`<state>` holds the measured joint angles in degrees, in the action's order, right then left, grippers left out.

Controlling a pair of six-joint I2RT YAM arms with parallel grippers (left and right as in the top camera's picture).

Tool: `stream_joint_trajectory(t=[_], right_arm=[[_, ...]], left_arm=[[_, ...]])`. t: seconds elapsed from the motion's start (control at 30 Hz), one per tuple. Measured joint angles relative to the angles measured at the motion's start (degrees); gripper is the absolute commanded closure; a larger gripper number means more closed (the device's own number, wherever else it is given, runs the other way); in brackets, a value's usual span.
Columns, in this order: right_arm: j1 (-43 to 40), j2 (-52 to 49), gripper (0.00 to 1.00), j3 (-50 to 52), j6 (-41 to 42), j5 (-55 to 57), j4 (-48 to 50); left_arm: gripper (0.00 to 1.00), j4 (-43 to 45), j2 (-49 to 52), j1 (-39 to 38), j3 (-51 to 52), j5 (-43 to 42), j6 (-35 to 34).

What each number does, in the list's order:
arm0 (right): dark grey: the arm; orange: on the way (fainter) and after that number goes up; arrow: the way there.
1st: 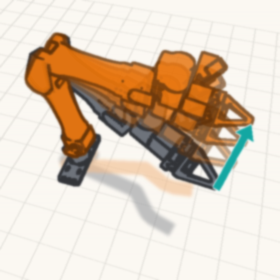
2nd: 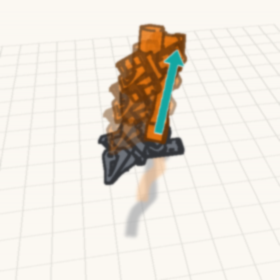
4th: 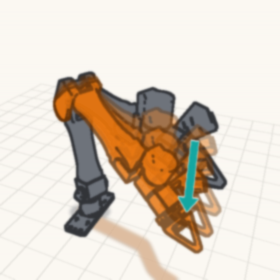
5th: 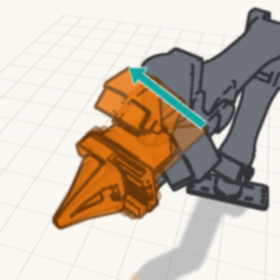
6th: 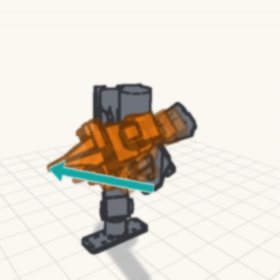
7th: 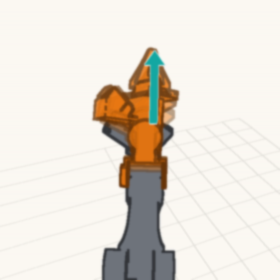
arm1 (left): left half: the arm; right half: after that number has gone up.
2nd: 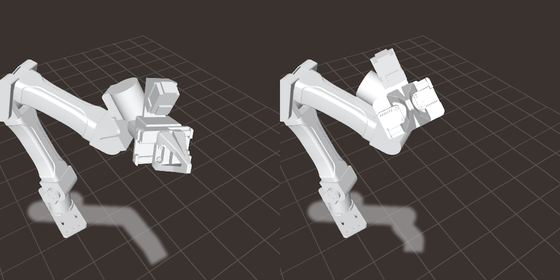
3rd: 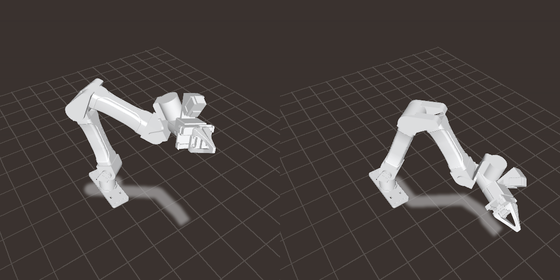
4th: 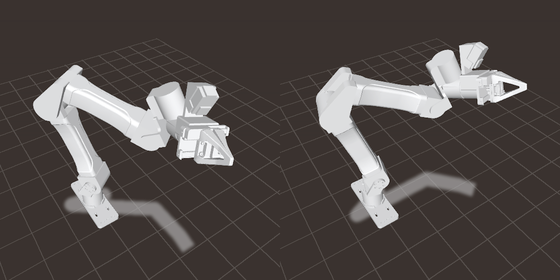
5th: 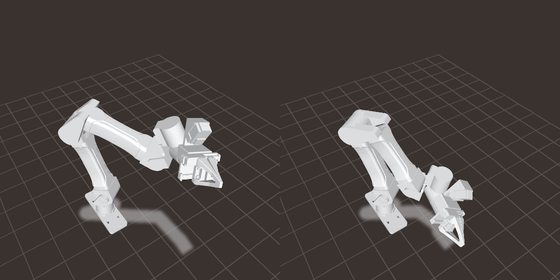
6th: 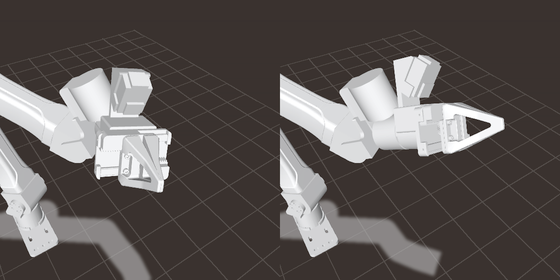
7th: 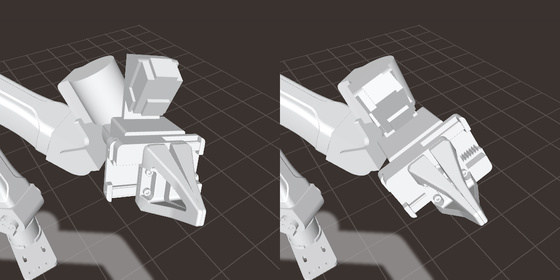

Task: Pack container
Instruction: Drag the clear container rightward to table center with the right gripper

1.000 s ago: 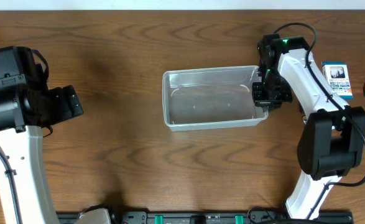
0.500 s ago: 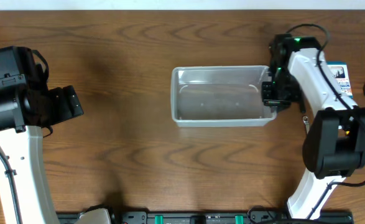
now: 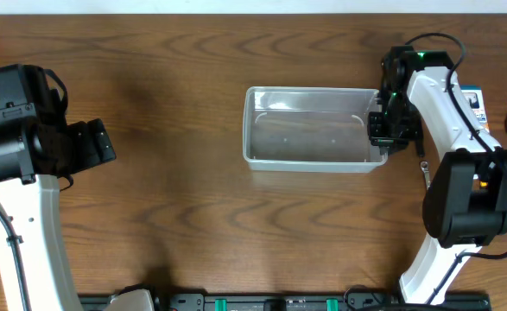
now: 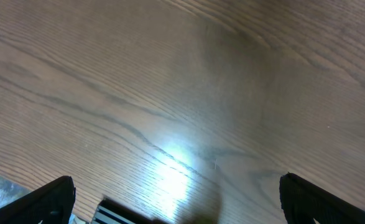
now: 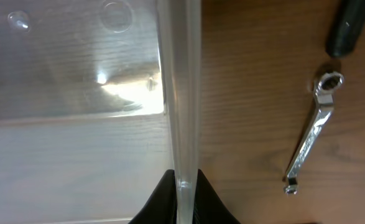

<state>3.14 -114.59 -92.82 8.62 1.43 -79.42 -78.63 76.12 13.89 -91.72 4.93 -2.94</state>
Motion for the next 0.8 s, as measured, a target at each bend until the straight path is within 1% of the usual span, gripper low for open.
stream_joint_trajectory(t=[0.33, 0.67, 0.77, 0.8], right_arm=[[0.0, 0.0, 0.89, 0.04, -4.57, -1.46, 0.44], [0.0, 0.0, 0.87, 0.22, -5.01, -1.68, 0.44], [0.0, 0.0, 0.86, 0.24, -5.03, -1.9, 0.44], [0.0, 0.0, 0.84, 0.26, -5.03, -1.97, 0.48]], left_arm=[[0.02, 0.0, 0.0, 0.0, 0.02, 0.0, 0.0], [0.02, 0.0, 0.0, 0.0, 0.02, 0.0, 0.0], [0.02, 0.0, 0.0, 0.0, 0.02, 0.0, 0.0], [0.02, 0.0, 0.0, 0.0, 0.0, 0.0, 0.0]])
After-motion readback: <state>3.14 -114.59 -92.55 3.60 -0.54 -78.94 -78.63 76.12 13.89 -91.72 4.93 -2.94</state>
